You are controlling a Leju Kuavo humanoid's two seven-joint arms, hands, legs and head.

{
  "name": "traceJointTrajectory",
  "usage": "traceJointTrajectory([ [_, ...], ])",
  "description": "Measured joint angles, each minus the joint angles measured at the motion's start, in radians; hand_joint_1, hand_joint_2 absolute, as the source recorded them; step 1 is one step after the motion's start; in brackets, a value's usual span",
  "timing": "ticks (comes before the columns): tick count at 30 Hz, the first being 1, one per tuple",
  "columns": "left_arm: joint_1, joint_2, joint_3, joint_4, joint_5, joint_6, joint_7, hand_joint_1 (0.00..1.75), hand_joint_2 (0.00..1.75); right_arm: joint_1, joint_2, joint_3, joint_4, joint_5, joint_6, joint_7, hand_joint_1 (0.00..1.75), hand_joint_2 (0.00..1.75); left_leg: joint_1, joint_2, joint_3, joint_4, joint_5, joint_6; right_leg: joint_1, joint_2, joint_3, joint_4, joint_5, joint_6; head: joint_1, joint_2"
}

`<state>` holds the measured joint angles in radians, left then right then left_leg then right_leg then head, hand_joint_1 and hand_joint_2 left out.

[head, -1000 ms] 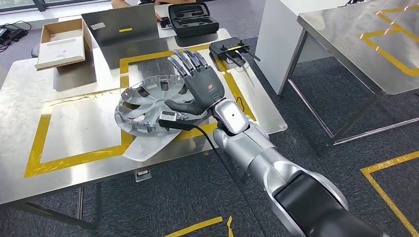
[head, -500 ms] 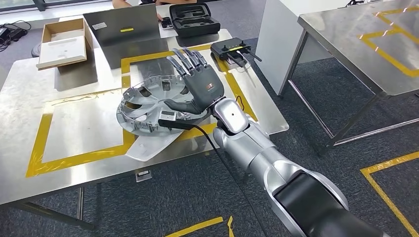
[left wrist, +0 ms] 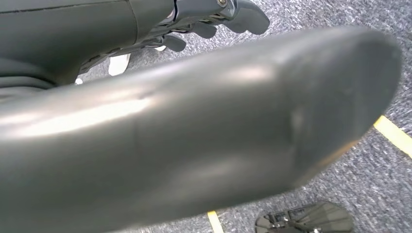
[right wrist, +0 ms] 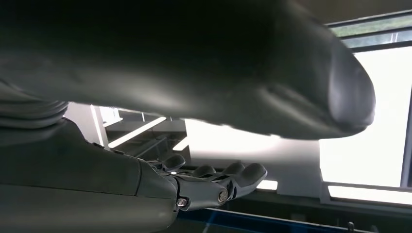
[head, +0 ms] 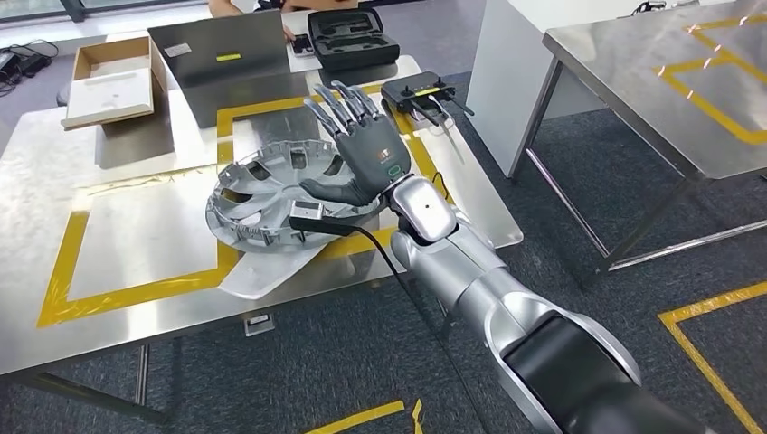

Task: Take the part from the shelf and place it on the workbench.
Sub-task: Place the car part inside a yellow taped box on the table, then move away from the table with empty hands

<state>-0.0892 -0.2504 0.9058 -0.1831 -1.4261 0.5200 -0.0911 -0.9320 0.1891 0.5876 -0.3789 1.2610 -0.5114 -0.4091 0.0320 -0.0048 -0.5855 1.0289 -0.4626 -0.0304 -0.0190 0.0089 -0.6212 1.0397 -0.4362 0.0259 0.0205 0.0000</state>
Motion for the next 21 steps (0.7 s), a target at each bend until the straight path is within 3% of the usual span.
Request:
traceJointTrajectory([
  [2,-0.001,0.000,0.000,0.000,0.009,0.000,-0.005,0.00,0.00,-0.004,0.003,-0.001,0.000,-0.005,0.001,-0.007,0.00,0.00,0.001,0.000,-0.001,0.000,-0.001,-0.015,-0.001,0.000,-0.005,-0.006,0.001,-0.019,0.000,0.000],
  [4,-0.004,0.000,0.000,0.000,0.016,0.000,-0.010,0.00,0.00,-0.011,0.008,-0.001,-0.001,-0.003,0.003,-0.008,0.00,0.00,0.003,0.001,-0.018,0.040,-0.038,-0.023,-0.003,-0.002,-0.009,-0.011,0.010,-0.037,-0.002,0.000],
  [7,-0.009,0.001,0.000,0.000,0.027,0.000,-0.014,0.00,0.00,-0.017,0.015,-0.001,-0.001,-0.001,0.006,-0.006,0.00,0.00,-0.001,0.001,-0.085,0.222,-0.147,-0.023,0.004,-0.004,-0.025,-0.013,0.023,-0.054,-0.006,0.000],
  [8,-0.010,0.002,0.000,0.000,0.028,0.000,-0.015,0.00,0.00,-0.017,0.017,-0.001,0.000,-0.002,0.009,-0.007,0.00,0.00,-0.002,0.001,-0.098,0.268,-0.164,-0.022,0.007,-0.004,-0.032,-0.013,0.029,-0.056,-0.006,0.000],
  [9,-0.011,0.002,0.000,0.000,0.029,0.000,-0.015,0.00,0.00,-0.017,0.019,-0.001,0.000,-0.003,0.012,-0.008,0.00,0.00,-0.004,0.001,-0.094,0.278,-0.163,-0.019,0.010,-0.004,-0.039,-0.013,0.035,-0.057,-0.006,0.000],
  [10,-0.012,0.003,0.001,0.000,0.031,0.000,-0.014,0.00,0.00,-0.018,0.020,-0.001,0.000,-0.005,0.016,-0.009,0.00,0.00,-0.006,0.002,-0.069,0.247,-0.145,-0.015,0.012,-0.004,-0.046,-0.012,0.041,-0.057,-0.006,0.000],
  [13,-0.015,0.006,0.001,0.000,0.036,0.000,-0.010,0.00,0.00,-0.022,0.022,-0.003,0.000,-0.016,0.024,-0.015,0.00,0.00,-0.015,0.001,0.051,0.054,-0.084,0.000,0.016,-0.003,-0.062,-0.010,0.061,-0.047,-0.005,0.000],
  [14,-0.016,0.007,0.001,0.000,0.037,0.000,-0.010,0.00,0.00,-0.025,0.023,-0.004,0.000,-0.019,0.026,-0.017,0.00,0.00,-0.018,0.000,0.068,0.019,-0.076,0.005,0.016,-0.003,-0.065,-0.009,0.068,-0.041,-0.005,0.000],
  [16,-0.016,0.008,0.002,0.000,0.040,0.000,-0.009,0.00,0.00,-0.029,0.025,-0.005,0.000,-0.021,0.028,-0.022,0.00,0.00,-0.024,-0.001,0.061,0.010,-0.064,0.016,0.016,-0.003,-0.068,-0.014,0.083,-0.027,-0.004,0.000],
  [18,-0.017,0.007,0.003,0.000,0.041,0.000,-0.009,0.00,0.00,-0.033,0.026,-0.005,0.000,-0.022,0.027,-0.024,0.00,0.87,-0.020,0.002,0.047,0.006,-0.049,0.032,0.015,-0.003,-0.076,-0.012,0.080,-0.015,-0.005,0.000],
  [20,-0.017,0.006,0.004,-0.001,0.041,0.000,-0.009,0.00,0.00,-0.036,0.026,-0.007,0.000,-0.022,0.027,-0.025,0.00,1.75,-0.015,0.005,0.027,0.003,-0.025,0.045,0.012,-0.004,-0.104,0.052,0.009,-0.004,-0.003,0.000],
  [21,-0.017,0.006,0.004,-0.001,0.040,0.000,-0.009,0.00,0.00,-0.037,0.026,-0.008,0.000,-0.022,0.027,-0.026,0.00,1.75,-0.016,0.006,0.014,0.003,-0.013,0.049,0.011,-0.004,-0.124,0.116,-0.044,0.001,-0.001,0.000],
])
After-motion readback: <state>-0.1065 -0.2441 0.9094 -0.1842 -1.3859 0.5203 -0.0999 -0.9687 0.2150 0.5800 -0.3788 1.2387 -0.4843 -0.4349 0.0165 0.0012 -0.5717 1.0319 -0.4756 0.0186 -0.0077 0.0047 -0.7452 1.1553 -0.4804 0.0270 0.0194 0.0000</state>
